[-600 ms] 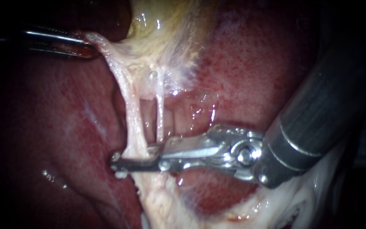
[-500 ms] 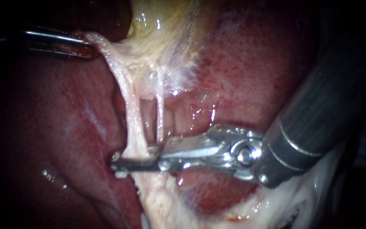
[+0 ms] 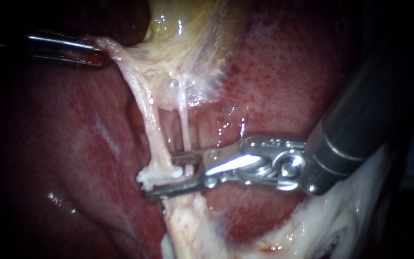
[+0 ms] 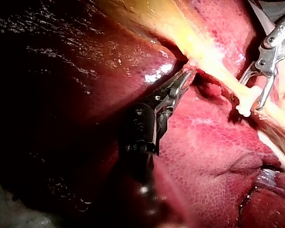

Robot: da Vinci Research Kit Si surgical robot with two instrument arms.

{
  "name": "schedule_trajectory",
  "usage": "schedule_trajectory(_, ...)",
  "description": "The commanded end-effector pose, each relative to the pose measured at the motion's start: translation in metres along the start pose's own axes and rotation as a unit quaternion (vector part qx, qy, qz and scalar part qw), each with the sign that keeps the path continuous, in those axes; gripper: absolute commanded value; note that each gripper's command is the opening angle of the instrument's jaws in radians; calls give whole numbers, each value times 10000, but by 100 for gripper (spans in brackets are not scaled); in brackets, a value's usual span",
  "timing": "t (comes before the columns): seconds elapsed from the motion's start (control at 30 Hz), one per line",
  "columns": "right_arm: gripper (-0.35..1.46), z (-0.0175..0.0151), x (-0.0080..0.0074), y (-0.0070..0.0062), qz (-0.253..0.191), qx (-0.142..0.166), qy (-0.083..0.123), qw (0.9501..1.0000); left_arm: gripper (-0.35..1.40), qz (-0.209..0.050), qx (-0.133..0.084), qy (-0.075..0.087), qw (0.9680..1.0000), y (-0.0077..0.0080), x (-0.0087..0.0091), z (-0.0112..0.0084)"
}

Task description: Going back second clip left tube

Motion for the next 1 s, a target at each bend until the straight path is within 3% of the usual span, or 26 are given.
schedule_trajectory(0.03,50,-5,-1,0,-95,-21,7,10000,-35,2,-4,0,10000,0,0,-1)
schedule_trajectory(0.23,50,-32,-6,-9,-752,36,-15,9972,-35,3,-6,-1,10000,0,0,-1)
schedule_trajectory(0.5,50,-94,-6,-23,-1586,-105,0,9873,-35,5,6,2,10000,0,-1,-2)
schedule_trajectory(0.77,50,-156,5,-18,-1742,-376,15,9840,-35,6,8,3,10000,0,-1,-1)
schedule_trajectory(1.0,50,-178,10,-15,-1758,-430,15,9835,-35,18,35,8,10000,0,-6,5)
